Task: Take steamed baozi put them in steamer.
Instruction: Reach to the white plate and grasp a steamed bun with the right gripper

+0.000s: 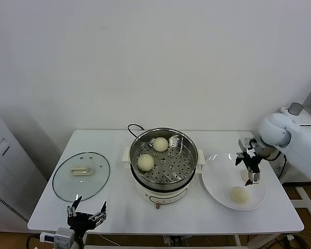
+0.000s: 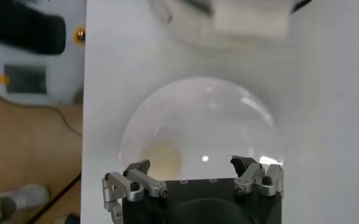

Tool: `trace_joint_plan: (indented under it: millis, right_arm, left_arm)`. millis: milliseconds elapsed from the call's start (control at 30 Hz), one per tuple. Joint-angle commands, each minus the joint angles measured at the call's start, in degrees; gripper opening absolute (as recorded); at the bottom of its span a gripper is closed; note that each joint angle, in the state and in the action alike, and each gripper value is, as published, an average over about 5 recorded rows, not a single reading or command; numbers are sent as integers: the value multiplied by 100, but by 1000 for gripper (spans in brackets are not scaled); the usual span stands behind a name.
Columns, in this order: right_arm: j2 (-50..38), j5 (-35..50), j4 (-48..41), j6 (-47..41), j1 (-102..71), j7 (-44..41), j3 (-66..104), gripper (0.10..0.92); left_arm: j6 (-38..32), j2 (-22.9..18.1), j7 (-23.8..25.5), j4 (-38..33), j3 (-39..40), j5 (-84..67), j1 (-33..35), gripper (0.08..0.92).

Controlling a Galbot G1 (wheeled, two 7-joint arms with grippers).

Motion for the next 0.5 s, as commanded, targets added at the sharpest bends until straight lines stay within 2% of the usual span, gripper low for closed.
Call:
trace_joint_plan:
  millis: [33, 500]
  right_arm:
    - [25, -604, -146, 256, -1119, 89, 653, 823]
    - [472, -816, -406, 263, -1583, 347, 1075, 823]
  left_arm:
    - [-9, -67, 7, 21, 3, 9, 14, 823]
    - [-30, -45, 4, 93, -8, 26, 28, 823]
